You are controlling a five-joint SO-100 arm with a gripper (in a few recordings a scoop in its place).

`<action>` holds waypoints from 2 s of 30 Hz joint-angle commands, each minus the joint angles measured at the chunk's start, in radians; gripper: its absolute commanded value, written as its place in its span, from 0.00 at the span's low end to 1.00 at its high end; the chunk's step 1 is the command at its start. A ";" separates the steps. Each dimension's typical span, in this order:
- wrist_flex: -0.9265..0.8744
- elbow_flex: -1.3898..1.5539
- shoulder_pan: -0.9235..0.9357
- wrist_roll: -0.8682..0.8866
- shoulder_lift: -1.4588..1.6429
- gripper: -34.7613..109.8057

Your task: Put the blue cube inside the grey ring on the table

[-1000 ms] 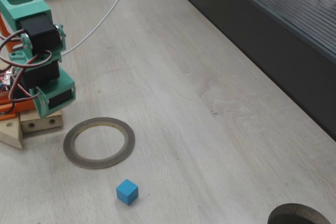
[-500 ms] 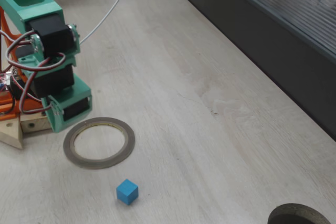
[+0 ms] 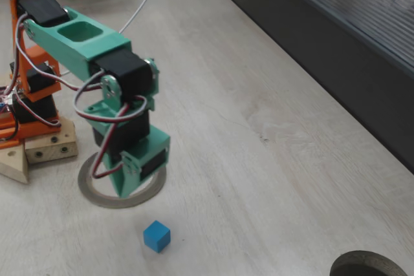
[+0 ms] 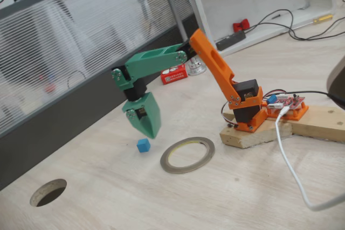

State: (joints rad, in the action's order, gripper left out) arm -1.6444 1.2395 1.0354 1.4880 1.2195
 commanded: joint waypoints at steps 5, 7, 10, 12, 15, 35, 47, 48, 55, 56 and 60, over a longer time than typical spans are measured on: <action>-0.003 -0.161 0.011 0.012 -0.057 0.25; -0.003 -0.170 0.017 0.012 -0.058 0.25; -0.003 -0.170 0.021 0.011 -0.058 0.25; -0.003 -0.170 0.021 0.011 -0.064 0.25; -0.003 -0.176 0.021 0.011 -0.091 0.25; 0.275 -0.163 0.025 0.009 -0.124 0.25; 0.265 -0.164 0.144 0.011 -0.124 0.25; 0.265 -0.164 0.144 0.011 -0.123 0.25; 0.264 -0.163 0.138 0.006 -0.123 0.25; 0.264 -0.163 0.138 0.005 -0.123 0.25; 0.264 -0.163 0.138 0.003 -0.123 0.25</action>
State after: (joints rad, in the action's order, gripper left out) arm -1.3744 1.0799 1.1628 1.4880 1.0769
